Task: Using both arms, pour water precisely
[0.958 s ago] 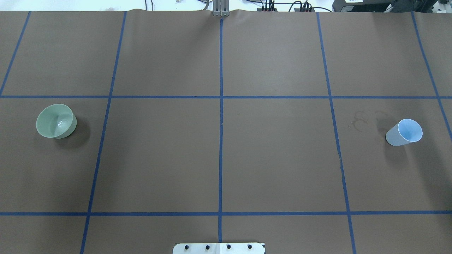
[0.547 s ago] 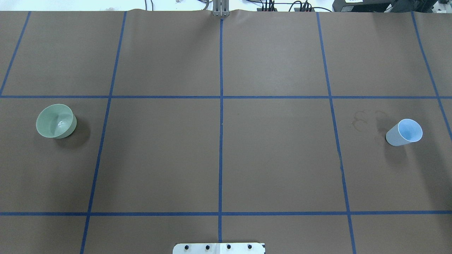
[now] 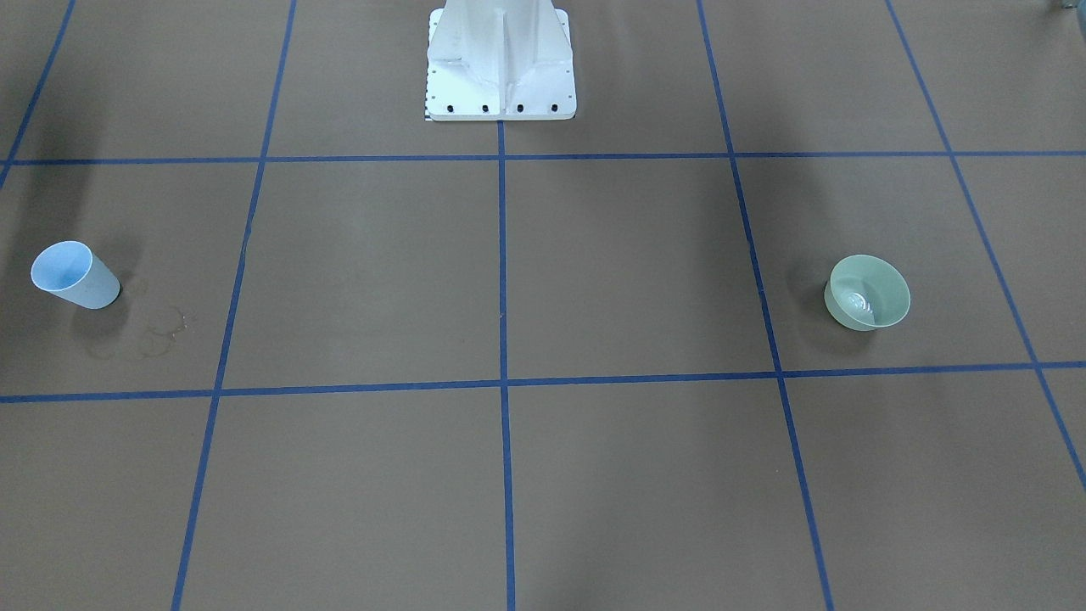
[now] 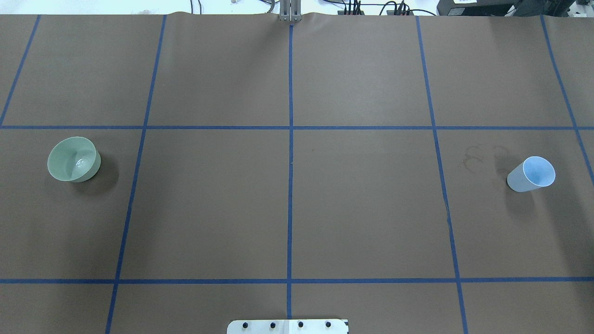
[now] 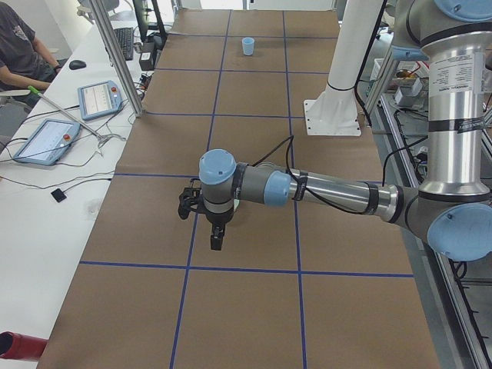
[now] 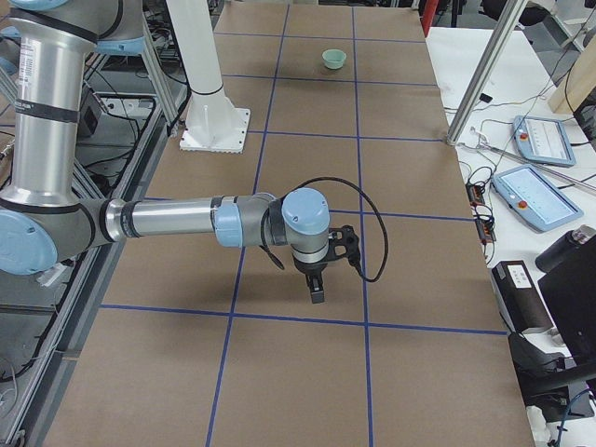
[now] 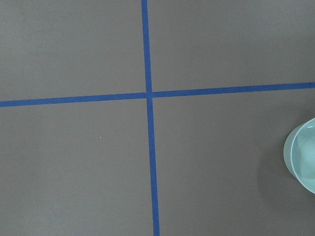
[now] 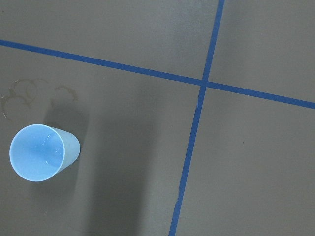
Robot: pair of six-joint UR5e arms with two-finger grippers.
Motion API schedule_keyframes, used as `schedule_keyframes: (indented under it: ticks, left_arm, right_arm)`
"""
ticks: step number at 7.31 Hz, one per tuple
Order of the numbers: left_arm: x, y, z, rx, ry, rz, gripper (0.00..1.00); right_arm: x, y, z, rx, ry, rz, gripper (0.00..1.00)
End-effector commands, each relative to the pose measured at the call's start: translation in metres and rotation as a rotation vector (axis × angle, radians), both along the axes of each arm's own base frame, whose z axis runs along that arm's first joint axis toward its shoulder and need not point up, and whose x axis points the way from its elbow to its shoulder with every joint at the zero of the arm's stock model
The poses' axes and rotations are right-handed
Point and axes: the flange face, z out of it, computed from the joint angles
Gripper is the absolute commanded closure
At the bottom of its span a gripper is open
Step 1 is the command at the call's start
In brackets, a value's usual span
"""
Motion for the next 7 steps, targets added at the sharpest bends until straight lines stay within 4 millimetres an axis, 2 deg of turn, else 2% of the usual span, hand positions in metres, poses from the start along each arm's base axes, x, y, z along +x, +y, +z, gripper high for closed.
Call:
schedule_keyframes:
  ticks: [1,2,3,4,5,6,7]
  left_arm:
    - [0.047,-0.004,-0.006,0.026,0.002,0.100,0.00]
    - [0.084,-0.007,-0.014,-0.004,0.013,0.084,0.00]
    - [0.132,-0.005,-0.025,-0.052,0.042,0.045,0.00]
    - [0.164,-0.006,-0.013,-0.111,0.058,0.013,0.00]
    - [0.181,-0.017,0.002,-0.100,0.071,0.019,0.00]
    - [0.185,-0.025,0.022,-0.088,0.076,0.018,0.00]
    - [0.197,-0.049,0.023,-0.102,0.080,0.003,0.01]
  right_arm:
    - [-0.002,0.002,0.000,0.017,-0.002,-0.002,0.00]
    - [-0.003,0.001,-0.001,0.018,-0.002,-0.005,0.00]
    - [-0.005,0.000,-0.002,0.022,-0.001,-0.010,0.00]
    - [-0.007,0.000,-0.002,0.023,-0.001,-0.014,0.00]
    - [-0.007,0.000,-0.003,0.025,-0.001,-0.014,0.00]
    - [-0.009,0.000,-0.002,0.023,-0.001,-0.019,0.00]
    - [-0.010,0.000,-0.003,0.023,-0.001,-0.020,0.00]
